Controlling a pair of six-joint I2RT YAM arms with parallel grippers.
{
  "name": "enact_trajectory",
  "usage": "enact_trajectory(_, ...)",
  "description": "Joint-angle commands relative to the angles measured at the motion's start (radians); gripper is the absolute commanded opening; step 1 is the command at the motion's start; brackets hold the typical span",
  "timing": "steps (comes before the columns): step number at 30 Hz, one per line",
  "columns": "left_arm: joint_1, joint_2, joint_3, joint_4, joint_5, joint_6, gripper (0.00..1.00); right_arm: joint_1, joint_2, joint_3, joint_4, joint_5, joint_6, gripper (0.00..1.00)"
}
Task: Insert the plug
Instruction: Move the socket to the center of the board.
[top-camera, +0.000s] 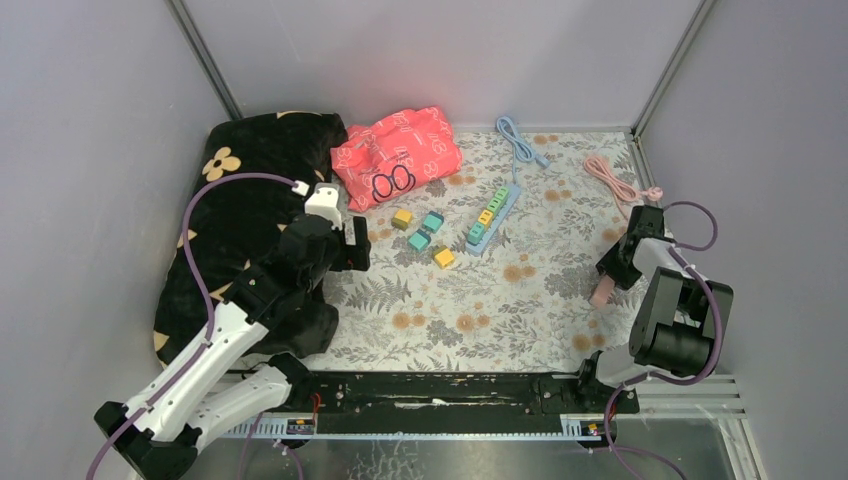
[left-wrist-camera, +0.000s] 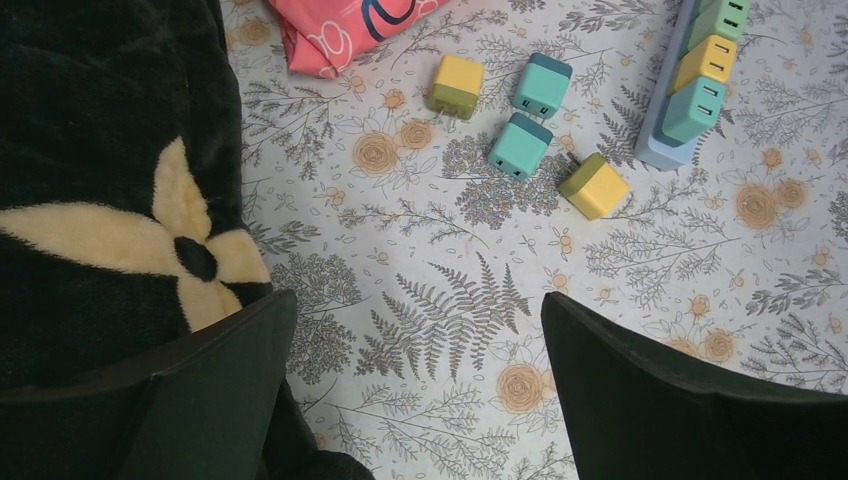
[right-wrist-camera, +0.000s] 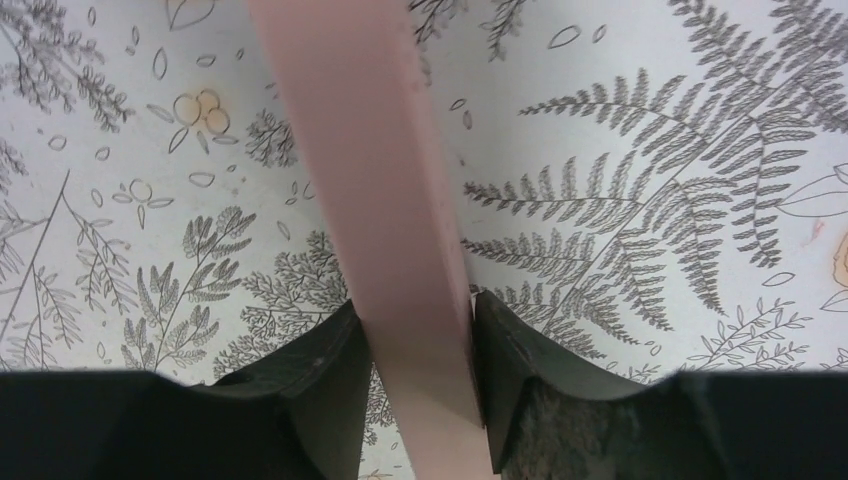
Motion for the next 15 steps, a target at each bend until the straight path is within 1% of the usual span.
enact_trajectory(1, 0.021, -0.004, -0.010, 0.058, 0.017, 0.012, 1.00, 0.053, -0.028, 0.011, -0.029, 0.041, -0.035, 0.44)
enact_trajectory(4, 0.030, -0.002, -0.011, 0.061, 0.032, 0.011, 1.00, 0.123, -0.030, 0.040, -0.061, 0.092, -0.048, 0.42)
enact_trajectory(6, 0.034, -0.002, -0.012, 0.061, 0.043, 0.010, 1.00, 0.157, -0.029, 0.056, -0.082, 0.098, -0.053, 0.39)
enact_trajectory(9, 0.043, -0.001, -0.010, 0.063, 0.068, 0.011, 1.00, 0.203, -0.043, 0.069, -0.102, 0.087, -0.049, 0.31)
enact_trajectory(15, 0.059, 0.051, 0.007, 0.058, 0.175, 0.012, 1.00, 0.308, -0.087, 0.072, -0.123, 0.023, -0.001, 0.25)
